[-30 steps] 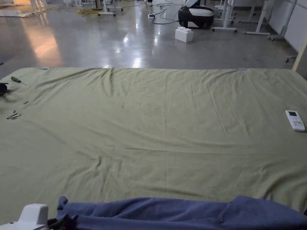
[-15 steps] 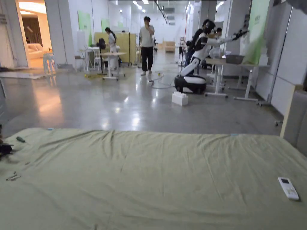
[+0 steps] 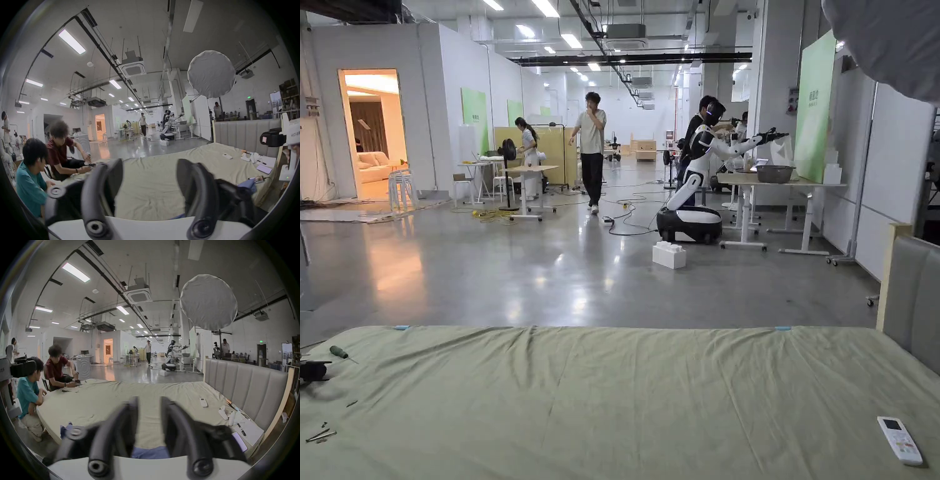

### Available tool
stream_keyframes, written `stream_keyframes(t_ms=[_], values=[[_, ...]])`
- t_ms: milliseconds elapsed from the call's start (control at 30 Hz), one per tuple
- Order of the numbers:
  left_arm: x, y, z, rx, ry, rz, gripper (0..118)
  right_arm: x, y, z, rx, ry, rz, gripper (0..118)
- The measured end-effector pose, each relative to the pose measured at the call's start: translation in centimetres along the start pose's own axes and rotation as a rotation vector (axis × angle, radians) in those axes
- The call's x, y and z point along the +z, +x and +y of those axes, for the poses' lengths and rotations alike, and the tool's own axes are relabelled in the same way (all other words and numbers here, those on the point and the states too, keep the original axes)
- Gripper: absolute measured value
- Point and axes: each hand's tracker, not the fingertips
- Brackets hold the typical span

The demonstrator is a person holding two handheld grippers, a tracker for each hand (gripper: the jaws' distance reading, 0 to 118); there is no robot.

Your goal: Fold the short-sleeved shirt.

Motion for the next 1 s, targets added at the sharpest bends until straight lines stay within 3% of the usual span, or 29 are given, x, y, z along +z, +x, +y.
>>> stream_keyframes(t_ms=[67,100,133,167,200,400,533,567,667,700,733,800,900,1000], values=[[0.2,0.6,-0.6,0.002,-0.01,-0.006,20,0.4,-0.5,-0.1,0.007,-0.002,0.015,10],[0.3,0.8,-0.8,0.008,-0.015,-0.004,5,0.4,-0.6,-0.2,0.003,-0.005,0.026,5],[0.4,1.0,-0.9,0.014,-0.034,-0.02,4,0.5,-0.7,-0.5,-0.016,-0.014,0.022,1],[0.4,1.1,-1.1,0.023,-0.051,-0.035,0,0.7,-0.8,-0.2,0.019,0.026,0.018,1],[0.4,1.2,-1.3,0.024,-0.051,-0.031,0,0.7,-0.6,-0.6,-0.024,-0.019,0.026,0],[0.2,1.3,-1.3,0.026,-0.066,-0.059,0,0.2,-0.4,-0.6,-0.028,-0.022,0.017,0],[-1.0,-0.5,-2.4,0.146,-0.108,-0.089,0,0.0,-0.4,-1.1,-0.036,-0.048,0.023,0],[-1.6,-1.4,-3.1,0.184,-0.144,-0.105,1,-0.1,-0.4,-1.4,-0.037,-0.062,0.028,0],[-3.9,-4.3,-6.5,0.29,-0.258,-0.099,60,-0.5,-0.5,-2.9,-0.073,-0.129,0.05,0],[-4.8,-5.3,-7.8,0.33,-0.303,-0.116,60,-0.6,-0.5,-3.3,-0.081,-0.148,0.052,0],[-5.9,-6.4,-9.5,0.39,-0.354,-0.123,68,-0.8,-0.5,-4.0,-0.099,-0.187,0.052,0],[-7.8,-8.6,-13.2,0.535,-0.431,-0.142,94,-1.0,-0.6,-4.6,-0.095,-0.202,0.054,0],[-11.1,-11.1,-19.2,0.701,-0.585,-0.181,98,-1.3,-0.5,-5.9,-0.118,-0.255,0.066,0],[-13.6,-11.8,-24.2,0.738,-0.686,-0.19,98,-1.5,-0.3,-7.0,-0.129,-0.304,0.062,0]])
